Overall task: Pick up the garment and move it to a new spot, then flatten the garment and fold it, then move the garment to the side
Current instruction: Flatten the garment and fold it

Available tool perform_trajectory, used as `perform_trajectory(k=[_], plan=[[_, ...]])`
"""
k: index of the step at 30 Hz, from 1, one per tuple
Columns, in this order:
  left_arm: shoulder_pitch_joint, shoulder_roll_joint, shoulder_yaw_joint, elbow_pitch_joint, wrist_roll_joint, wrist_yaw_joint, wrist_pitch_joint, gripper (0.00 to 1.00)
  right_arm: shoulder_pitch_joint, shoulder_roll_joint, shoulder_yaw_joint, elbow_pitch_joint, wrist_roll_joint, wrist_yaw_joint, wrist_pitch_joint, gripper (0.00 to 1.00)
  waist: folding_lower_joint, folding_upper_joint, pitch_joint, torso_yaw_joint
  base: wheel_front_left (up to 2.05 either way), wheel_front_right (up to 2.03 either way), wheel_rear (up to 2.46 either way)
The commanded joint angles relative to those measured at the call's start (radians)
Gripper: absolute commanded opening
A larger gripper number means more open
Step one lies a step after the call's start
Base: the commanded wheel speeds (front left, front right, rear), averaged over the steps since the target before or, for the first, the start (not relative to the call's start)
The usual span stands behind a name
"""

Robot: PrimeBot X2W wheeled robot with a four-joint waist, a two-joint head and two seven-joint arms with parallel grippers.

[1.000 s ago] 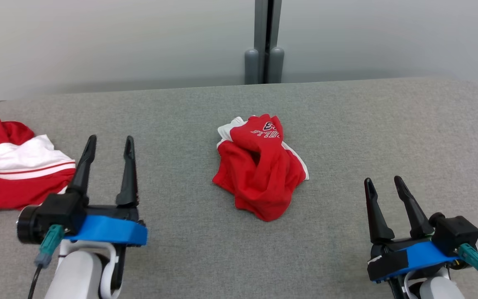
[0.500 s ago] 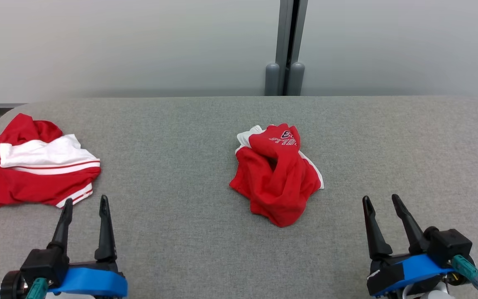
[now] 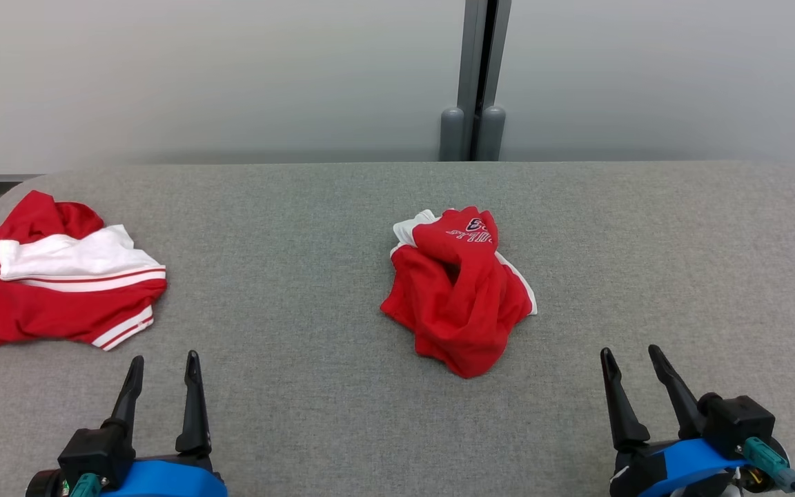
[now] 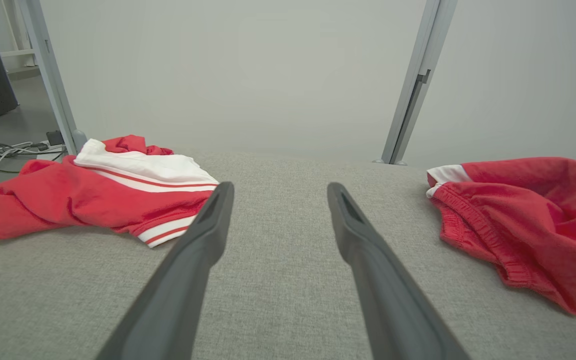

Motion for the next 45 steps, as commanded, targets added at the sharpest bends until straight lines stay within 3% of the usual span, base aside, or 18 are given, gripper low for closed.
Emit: perform_trajectory(k=[1, 33, 38, 45], plan=[[0.000, -0.001, 0.002, 0.002, 0.006, -0.004, -0.003, 1.00, 0.007, -0.005, 0.000, 0.004, 0.002, 0.000, -0.003, 1.00, 0.0000, 0.0000, 0.000, -0.001, 0.00, 0.00, 0.00], [-0.027, -0.025, 0.048, 0.023, 0.051, -0.029, -0.003, 1.00, -0.021, -0.005, 0.009, 0.037, -0.012, 0.000, -0.003, 1.00, 0.0000, 0.0000, 0.004, -0.002, 0.00, 0.00, 0.00], [-0.046, -0.028, 0.037, 0.025, 0.055, -0.032, -0.003, 1.00, -0.114, -0.005, 0.026, 0.076, -0.047, 0.000, -0.003, 1.00, 0.0000, 0.0000, 0.020, 0.013, 0.00, 0.00, 0.00], [-0.088, -0.032, 0.007, 0.030, 0.045, -0.035, -0.003, 1.00, -0.371, -0.023, 0.078, 0.214, -0.100, 0.000, 0.055, 1.00, 0.0000, 0.0000, 0.078, 0.053, 0.00, 0.00, 0.00]])
